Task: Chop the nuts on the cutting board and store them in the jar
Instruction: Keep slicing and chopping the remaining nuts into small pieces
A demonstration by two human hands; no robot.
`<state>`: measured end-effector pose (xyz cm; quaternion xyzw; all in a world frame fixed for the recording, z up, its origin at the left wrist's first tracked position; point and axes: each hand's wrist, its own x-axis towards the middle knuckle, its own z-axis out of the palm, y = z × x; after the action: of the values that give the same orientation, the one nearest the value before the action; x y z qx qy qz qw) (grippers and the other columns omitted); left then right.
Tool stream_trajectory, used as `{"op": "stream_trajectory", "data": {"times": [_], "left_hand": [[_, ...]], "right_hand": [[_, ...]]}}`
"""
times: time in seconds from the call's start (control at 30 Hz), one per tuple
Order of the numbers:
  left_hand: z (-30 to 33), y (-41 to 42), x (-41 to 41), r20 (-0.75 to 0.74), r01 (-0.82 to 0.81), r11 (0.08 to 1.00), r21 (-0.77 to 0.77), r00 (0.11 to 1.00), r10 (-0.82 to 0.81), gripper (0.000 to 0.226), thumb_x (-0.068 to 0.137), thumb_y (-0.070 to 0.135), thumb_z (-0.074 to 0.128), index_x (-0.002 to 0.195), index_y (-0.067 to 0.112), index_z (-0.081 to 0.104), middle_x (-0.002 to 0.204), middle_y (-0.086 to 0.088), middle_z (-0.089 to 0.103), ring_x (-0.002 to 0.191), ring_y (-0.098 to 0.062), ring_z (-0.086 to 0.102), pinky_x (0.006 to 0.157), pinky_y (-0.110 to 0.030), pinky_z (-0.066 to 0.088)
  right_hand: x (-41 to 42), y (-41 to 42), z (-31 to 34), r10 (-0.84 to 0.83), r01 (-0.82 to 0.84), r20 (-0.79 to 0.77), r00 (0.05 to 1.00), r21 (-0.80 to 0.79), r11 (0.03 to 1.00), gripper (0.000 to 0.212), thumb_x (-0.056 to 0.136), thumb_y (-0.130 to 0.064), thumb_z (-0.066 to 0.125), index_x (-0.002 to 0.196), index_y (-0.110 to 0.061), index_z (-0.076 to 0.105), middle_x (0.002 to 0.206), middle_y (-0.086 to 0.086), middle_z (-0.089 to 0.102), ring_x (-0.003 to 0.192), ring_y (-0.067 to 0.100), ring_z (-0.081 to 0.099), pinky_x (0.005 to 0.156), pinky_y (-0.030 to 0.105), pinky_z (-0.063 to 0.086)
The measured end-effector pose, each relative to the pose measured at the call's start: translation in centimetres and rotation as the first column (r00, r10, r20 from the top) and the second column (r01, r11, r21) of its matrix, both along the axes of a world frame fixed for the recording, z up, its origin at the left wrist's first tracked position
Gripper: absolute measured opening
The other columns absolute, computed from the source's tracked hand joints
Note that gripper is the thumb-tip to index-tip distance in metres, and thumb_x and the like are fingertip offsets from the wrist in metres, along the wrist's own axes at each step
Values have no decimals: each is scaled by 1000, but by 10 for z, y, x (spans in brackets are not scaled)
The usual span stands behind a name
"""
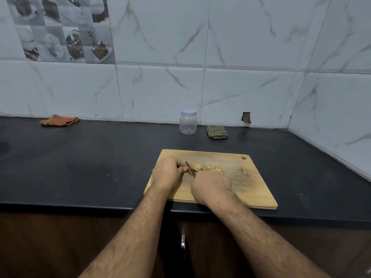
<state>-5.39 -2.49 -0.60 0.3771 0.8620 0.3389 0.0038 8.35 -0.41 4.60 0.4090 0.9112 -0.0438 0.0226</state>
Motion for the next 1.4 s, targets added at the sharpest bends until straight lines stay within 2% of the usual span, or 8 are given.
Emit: {"op": "stream_trajectory", "data": {"times": [0.33,0.53,0.97,1.07,1.13,1.2,1.33,1.4], "left_hand": [[1,0,2,1,-17,1000,-11,1000,17,13,90,38,67,87,31,77,84,9,72,80,-10,60,66,-28,42],[1,0,2,-4,-5,1000,-16,1000,5,13,90,38,67,84,30,77,83,11,72,82,-10,62,70,-30,49],[-1,0,-1,-5,27,999,20,1000,-26,12,90,29,69,82,28,78,85,9,74,82,-11,63,80,-28,49],[0,-1,0,-13,32,999,37,999,-32,13,91,25,68,83,25,78,82,12,73,73,-5,55,68,-23,39],[1,-1,1,-9,28,999,43,1000,-28,13,91,24,68,82,25,78,79,13,71,70,-2,52,65,-22,36],[1,-1,1,-1,24,998,54,1000,-24,12,90,23,68,84,24,78,83,11,73,72,-3,54,66,-20,36],[1,-2,4,-20,-1,999,47,1000,2,10,90,24,69,85,24,78,84,9,73,75,-6,52,68,-22,36],[1,-2,5,-27,-5,999,47,1000,6,10,89,25,70,83,24,77,83,8,73,76,-7,54,68,-23,37]], "right_hand": [[-1,-2,4,-11,11,8,1000,-21,1000,30,100,-17,44,125,-14,61,128,5,61,114,24,58,78,35,40],[-2,-1,6,13,-13,21,1000,-21,1000,34,101,-16,42,132,-13,58,137,7,57,123,24,54,91,36,45],[-10,0,8,43,-44,70,997,1,999,35,102,-14,43,135,-13,55,140,7,55,126,26,53,95,39,48],[-15,2,8,28,-28,82,996,0,1000,37,102,-15,43,137,-14,54,140,7,54,125,26,54,90,38,48],[-19,1,7,31,-31,101,994,4,999,35,101,-16,45,134,-14,57,134,6,58,119,26,57,80,36,47],[-20,1,7,43,-45,111,993,15,999,34,100,-15,46,132,-14,58,133,5,59,118,25,58,78,36,46],[-16,-1,7,64,-68,119,991,26,997,37,103,-17,44,139,-14,53,144,6,52,130,24,49,97,37,44],[-13,-3,7,70,-74,116,991,29,997,38,103,-16,44,139,-12,52,144,7,51,131,24,47,99,36,43]]}}
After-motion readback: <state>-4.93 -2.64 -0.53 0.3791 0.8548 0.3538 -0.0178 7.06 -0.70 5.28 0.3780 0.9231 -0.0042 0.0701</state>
